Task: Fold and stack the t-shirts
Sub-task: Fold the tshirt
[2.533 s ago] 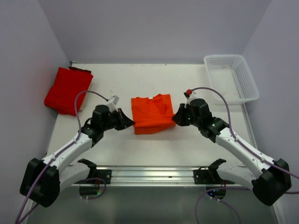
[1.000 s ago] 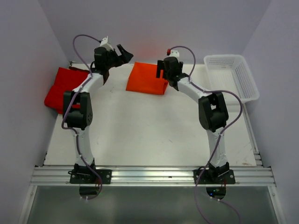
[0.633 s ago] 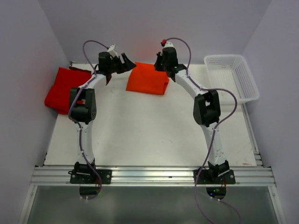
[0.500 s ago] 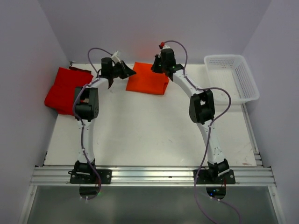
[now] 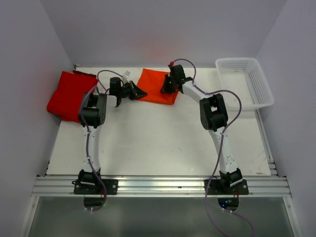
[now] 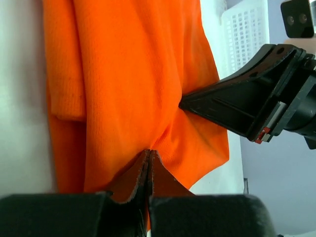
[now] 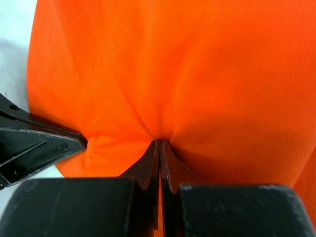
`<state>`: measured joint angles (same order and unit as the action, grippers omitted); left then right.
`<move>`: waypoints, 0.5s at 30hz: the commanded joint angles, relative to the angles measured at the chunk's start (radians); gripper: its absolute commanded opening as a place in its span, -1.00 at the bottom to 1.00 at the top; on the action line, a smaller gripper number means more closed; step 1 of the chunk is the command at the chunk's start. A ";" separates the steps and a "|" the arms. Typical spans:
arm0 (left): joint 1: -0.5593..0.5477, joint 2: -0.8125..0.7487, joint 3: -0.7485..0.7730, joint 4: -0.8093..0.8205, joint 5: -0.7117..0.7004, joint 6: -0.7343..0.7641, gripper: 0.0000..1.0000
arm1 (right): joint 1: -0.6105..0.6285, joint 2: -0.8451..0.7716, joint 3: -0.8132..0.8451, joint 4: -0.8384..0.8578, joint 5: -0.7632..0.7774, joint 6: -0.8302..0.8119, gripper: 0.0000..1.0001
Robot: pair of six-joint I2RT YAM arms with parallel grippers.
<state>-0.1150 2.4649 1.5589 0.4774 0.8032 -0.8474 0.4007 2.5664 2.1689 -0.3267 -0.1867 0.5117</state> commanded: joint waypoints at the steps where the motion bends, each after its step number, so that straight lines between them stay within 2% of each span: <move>1: -0.005 -0.142 -0.166 0.085 -0.019 0.001 -1.00 | 0.007 -0.138 -0.217 -0.014 -0.002 -0.042 -1.00; 2: -0.006 -0.167 -0.260 0.089 -0.039 0.001 -1.00 | 0.009 -0.168 -0.321 0.006 0.012 -0.050 -1.00; 5: -0.017 -0.270 -0.414 0.109 -0.088 -0.004 -1.00 | 0.021 -0.288 -0.494 0.038 0.018 -0.067 -1.00; 8: -0.038 -0.424 -0.677 0.145 -0.125 -0.027 -1.00 | 0.036 -0.409 -0.659 0.060 0.030 -0.099 -1.00; 11: -0.101 -0.555 -0.885 0.179 -0.171 -0.039 -1.00 | 0.052 -0.518 -0.803 0.069 0.032 -0.131 -1.00; 15: -0.277 -0.824 -1.080 0.113 -0.260 -0.042 -1.00 | 0.055 -0.629 -0.926 0.037 0.052 -0.173 -1.00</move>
<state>-0.2882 1.8027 0.5858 0.5838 0.6357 -0.8803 0.4595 2.0121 1.3170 -0.2314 -0.1852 0.4110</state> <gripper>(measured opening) 0.005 0.008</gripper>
